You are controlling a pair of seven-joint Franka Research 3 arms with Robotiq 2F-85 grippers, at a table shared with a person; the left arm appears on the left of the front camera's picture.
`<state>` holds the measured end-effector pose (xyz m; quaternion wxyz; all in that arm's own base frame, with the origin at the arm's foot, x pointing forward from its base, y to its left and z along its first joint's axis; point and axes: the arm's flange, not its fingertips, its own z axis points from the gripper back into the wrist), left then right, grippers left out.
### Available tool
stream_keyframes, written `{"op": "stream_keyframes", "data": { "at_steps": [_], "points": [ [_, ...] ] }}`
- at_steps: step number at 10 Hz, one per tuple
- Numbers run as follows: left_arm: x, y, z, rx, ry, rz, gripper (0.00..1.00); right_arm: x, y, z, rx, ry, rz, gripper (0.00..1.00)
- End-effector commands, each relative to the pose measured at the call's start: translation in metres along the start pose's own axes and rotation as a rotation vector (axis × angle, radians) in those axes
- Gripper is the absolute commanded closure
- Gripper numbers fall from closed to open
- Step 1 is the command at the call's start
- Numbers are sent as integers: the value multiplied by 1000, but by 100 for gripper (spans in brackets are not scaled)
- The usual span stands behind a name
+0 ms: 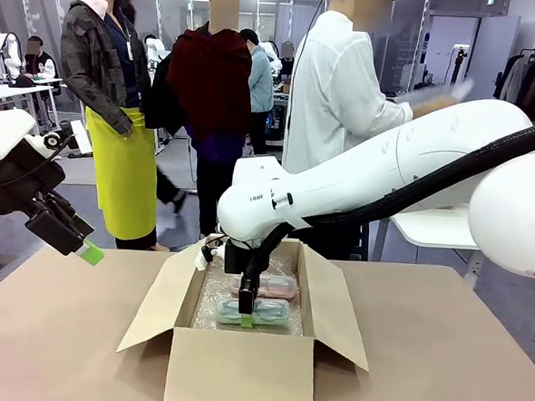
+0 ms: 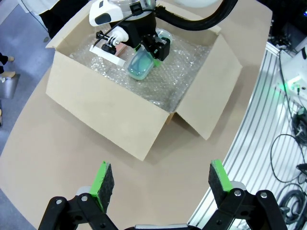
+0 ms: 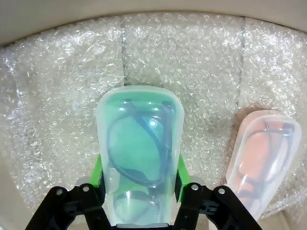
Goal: Pack the glasses set securely to prepare it for shipping.
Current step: Put the Glasses case from the right side of the table into the Package Box.
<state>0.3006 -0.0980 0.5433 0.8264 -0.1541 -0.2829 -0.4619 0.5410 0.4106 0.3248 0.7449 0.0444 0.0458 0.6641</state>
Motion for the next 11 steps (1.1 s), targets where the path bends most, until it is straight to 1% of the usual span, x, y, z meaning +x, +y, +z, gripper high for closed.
{"op": "stream_keyframes", "data": {
  "at_steps": [1, 2, 7, 8, 9, 11],
  "points": [
    [-1, 0, 1, -19, -14, -3, 0, -1, 2, 5, -19, -22, 32, 12],
    [-1, 0, 1, -19, -14, -3, 0, -1, 3, 7, -20, -16, 33, 1],
    [-1, 0, 1, -19, -14, -3, 0, -7, 8, 19, -35, -30, 32, 0],
    [-1, 0, 1, -19, -14, -3, 0, -7, 9, 21, -38, -15, 40, 0],
    [-1, 0, 1, -19, -14, -3, 0, 1, 0, 17, -28, -20, 7, 0],
    [-1, 0, 1, -19, -14, -3, 0, 1, 0, 17, -28, -20, 7, 0]
  ]
}}
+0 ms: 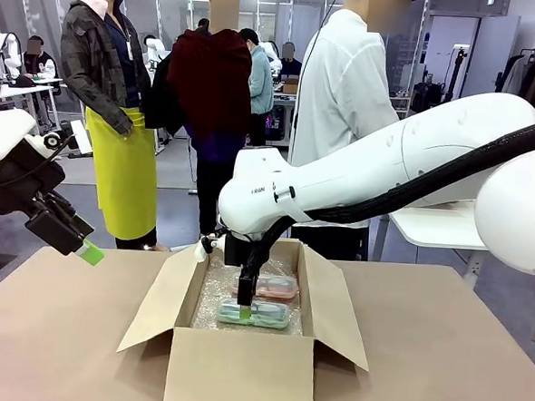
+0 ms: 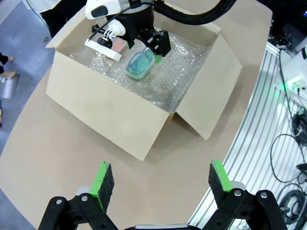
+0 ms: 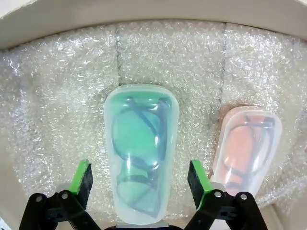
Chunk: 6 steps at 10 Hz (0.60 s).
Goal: Pack the glasses set securely to prepare it for shipping.
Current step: Put the Glasses case from the right side of the table into the Package Box, then position the Package Box on the left side of the table.
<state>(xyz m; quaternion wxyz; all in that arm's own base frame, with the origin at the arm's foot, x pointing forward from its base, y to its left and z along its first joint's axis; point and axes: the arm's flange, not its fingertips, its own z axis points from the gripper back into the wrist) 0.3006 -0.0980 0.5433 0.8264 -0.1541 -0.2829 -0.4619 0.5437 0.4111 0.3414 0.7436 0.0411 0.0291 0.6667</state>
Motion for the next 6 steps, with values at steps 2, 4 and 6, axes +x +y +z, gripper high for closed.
{"op": "stream_keyframes", "data": {
  "at_steps": [2, 4, 6],
  "points": [
    [-1, 0, 1, -19, -14, -3, 0, 0, 1, 1, -1, 0, 0, 0],
    [-1, 0, 1, -19, -14, -3, 0, 0, 1, 1, -1, 0, 0, 0],
    [-1, 0, 1, -19, -14, -3, 0, 0, 1, 1, -1, 0, 0, 0]
  ]
}}
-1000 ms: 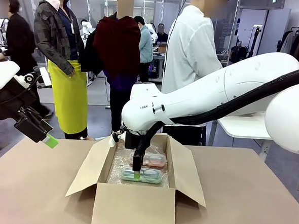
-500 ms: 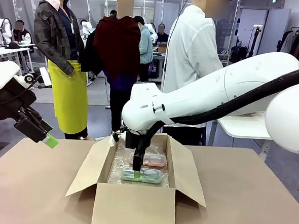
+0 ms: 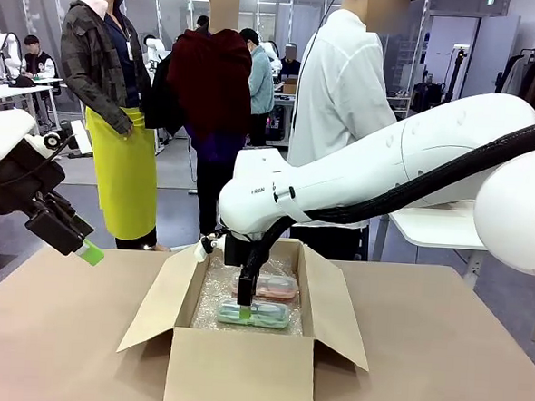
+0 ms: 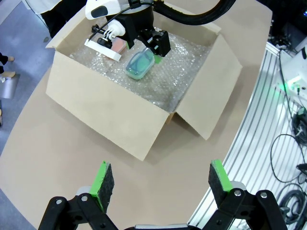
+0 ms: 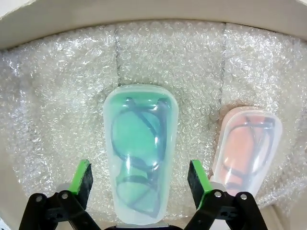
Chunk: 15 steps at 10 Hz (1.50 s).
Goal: Pack the glasses set securely to prepare it for shipping.
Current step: Position the Package Box on the left side of the table.
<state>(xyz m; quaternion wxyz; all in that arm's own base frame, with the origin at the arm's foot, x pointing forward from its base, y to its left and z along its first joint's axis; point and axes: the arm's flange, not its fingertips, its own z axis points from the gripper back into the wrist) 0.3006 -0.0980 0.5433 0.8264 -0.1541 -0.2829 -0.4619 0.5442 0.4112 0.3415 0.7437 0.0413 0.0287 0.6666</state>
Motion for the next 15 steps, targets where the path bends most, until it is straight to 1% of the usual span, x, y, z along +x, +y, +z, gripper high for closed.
{"op": "stream_keyframes", "data": {
  "at_steps": [1, 6, 7, 8, 9, 10, 11, 12, 13, 15],
  "points": [
    [-1, 0, 1, -19, -14, -3, 0, 0, 1, 0, 0, 1, 1, 0],
    [-1, 0, 1, -19, -14, -3, 0, 0, 0, 0, 0, 0, 0, 0],
    [-1, 0, 1, -19, -14, -3, 0, -10, 8, 29, -23, -52, -15, 0],
    [-1, 0, 1, -19, -14, -3, 0, -27, 20, 62, -67, -129, -48, 0],
    [-1, 0, 1, -19, -14, -3, 0, -42, 29, 82, -77, -191, -62, 0],
    [-1, 0, 1, -19, -14, -3, 0, -60, 36, 95, -91, -228, -95, 0],
    [-1, 0, 1, -19, -14, -3, 0, -82, 45, 105, -99, -276, -146, 0],
    [-1, 0, 1, -19, -14, -3, 0, -111, 56, 116, -118, -364, -216, 0],
    [-1, 0, 1, -19, -14, -3, 0, -136, 67, 121, -136, -428, -294, 0],
    [-1, 0, 1, -19, -14, -3, 0, -182, 88, 119, -162, -529, -463, 0]
  ]
}}
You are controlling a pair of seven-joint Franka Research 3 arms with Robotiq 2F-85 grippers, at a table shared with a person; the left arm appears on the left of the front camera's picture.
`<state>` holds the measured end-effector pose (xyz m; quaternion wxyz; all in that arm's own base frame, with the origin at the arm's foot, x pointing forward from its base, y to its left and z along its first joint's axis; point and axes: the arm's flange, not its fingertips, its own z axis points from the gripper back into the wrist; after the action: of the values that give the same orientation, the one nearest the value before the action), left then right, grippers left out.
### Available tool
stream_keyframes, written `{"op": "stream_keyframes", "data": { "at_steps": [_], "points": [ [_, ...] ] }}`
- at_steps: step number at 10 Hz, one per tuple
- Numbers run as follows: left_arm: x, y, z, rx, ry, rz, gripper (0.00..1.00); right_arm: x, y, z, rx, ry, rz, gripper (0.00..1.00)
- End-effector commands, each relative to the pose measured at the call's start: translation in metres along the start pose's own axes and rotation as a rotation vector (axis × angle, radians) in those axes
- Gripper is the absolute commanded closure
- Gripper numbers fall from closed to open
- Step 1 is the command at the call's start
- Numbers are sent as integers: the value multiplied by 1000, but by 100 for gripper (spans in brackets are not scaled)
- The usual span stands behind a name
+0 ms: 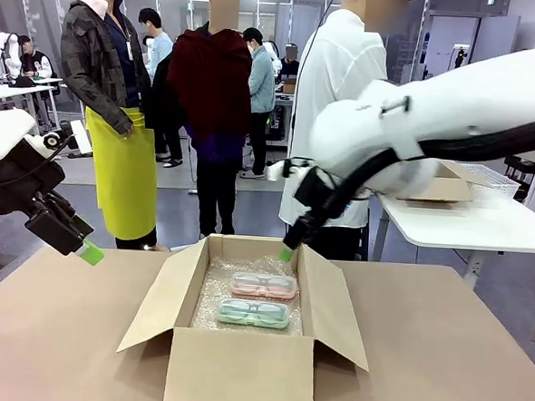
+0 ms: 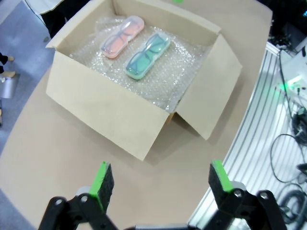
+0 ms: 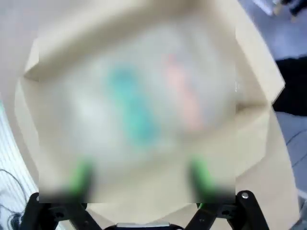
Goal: Pack the glasses set securely to prepare it for shipping.
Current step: Position the Package Box on the left side of the table.
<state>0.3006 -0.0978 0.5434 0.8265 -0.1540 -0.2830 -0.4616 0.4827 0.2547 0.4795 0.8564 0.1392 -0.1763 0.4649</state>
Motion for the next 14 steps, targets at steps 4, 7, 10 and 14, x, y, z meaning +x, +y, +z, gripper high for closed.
{"op": "stream_keyframes", "data": {
  "at_steps": [4, 7, 10, 14],
  "points": [
    [0, 0, 1, -19, -14, -3, 0, -133, 38, 46, -47, -193, -320, 0],
    [0, 0, 1, -19, -14, -3, 0, -167, 40, 67, -80, -223, -425, 0],
    [0, 0, 1, -19, -14, -3, 0, -162, 26, 73, -68, -230, -398, 0],
    [0, 0, 1, -19, -14, -3, 0, -162, 26, 73, -68, -230, -398, 0]
  ]
}}
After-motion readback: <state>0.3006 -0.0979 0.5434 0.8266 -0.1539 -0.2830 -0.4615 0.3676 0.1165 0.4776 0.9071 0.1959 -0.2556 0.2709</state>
